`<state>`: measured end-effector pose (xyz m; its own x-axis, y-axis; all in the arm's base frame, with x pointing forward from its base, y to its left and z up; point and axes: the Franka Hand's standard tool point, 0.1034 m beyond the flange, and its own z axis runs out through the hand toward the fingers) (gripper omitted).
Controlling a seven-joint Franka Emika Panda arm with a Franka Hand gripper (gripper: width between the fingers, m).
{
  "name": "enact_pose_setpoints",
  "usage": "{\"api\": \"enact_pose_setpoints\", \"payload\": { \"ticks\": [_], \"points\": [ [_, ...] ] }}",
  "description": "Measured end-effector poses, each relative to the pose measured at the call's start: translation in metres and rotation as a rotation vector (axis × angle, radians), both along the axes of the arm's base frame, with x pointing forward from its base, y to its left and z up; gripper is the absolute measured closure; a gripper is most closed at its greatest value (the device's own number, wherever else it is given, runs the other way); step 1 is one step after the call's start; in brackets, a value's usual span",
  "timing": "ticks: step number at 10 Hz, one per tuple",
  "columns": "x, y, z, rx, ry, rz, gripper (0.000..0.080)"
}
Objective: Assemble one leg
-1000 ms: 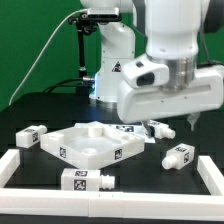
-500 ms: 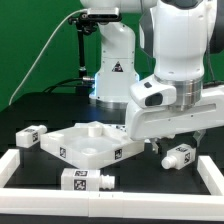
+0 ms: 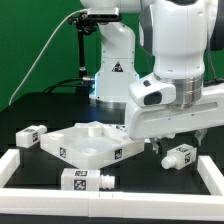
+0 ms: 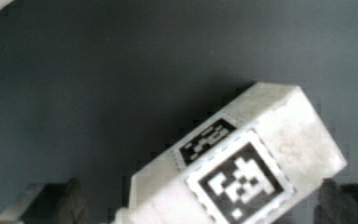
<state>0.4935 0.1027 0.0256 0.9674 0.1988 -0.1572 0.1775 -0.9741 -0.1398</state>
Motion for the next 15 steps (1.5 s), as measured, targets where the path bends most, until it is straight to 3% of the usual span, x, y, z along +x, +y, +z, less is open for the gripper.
{"api": "enact_pose_setpoints", "payload": {
  "ticks": [6,11,15],
  "points": [
    [0.008,0.005,0.001,0.003,-0.01,0.0,0.015],
    [0.005,0.006,-0.015,0.004,-0.017,-0.001,0.015],
    [-0.007,0.004,-0.022,0.008,0.0,0.049,0.015]
  ]
}}
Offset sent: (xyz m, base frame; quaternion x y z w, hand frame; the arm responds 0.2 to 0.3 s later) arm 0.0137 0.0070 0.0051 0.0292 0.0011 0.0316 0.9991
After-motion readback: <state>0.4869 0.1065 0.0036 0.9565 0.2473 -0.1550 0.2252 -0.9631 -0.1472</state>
